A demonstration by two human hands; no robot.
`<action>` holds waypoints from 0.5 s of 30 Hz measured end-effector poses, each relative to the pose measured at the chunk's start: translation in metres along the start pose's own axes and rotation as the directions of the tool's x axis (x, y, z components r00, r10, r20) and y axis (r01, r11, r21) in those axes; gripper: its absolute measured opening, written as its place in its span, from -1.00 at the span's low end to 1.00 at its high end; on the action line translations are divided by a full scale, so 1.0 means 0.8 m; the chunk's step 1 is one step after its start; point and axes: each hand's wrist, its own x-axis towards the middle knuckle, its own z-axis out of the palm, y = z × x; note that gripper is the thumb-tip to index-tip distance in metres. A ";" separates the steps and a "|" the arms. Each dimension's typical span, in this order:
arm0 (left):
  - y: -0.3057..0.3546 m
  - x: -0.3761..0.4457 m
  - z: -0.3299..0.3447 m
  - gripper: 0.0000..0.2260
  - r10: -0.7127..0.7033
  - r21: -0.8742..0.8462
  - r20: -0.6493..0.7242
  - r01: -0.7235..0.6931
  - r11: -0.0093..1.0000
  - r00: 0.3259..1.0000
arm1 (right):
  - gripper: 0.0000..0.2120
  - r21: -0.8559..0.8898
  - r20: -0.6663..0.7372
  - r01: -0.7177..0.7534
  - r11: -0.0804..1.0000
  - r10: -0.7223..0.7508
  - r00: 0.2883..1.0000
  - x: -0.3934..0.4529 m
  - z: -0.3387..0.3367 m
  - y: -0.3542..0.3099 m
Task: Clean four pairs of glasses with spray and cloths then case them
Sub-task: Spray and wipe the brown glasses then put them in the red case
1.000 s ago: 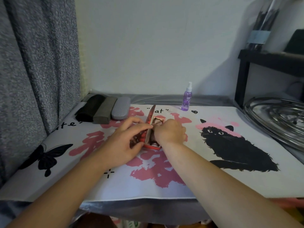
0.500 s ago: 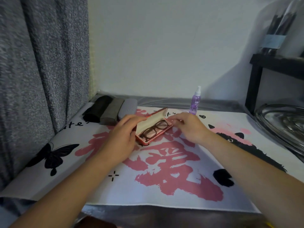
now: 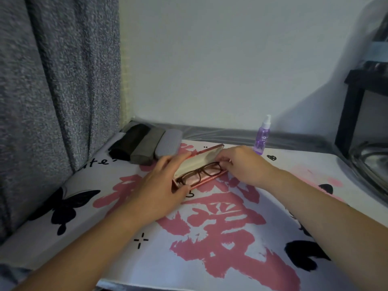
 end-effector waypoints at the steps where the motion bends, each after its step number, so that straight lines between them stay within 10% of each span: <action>1: 0.000 0.000 0.000 -0.32 -0.001 -0.001 0.010 0.001 1.000 1.000 | -0.73 -0.056 0.011 0.032 0.998 -0.031 0.999 0.001 -0.004 -0.002; 15: -0.009 0.005 -0.003 -0.20 -0.056 -0.183 0.029 0.061 0.981 0.998 | -0.84 -0.305 -0.004 0.294 0.906 -0.310 0.951 0.017 -0.009 0.010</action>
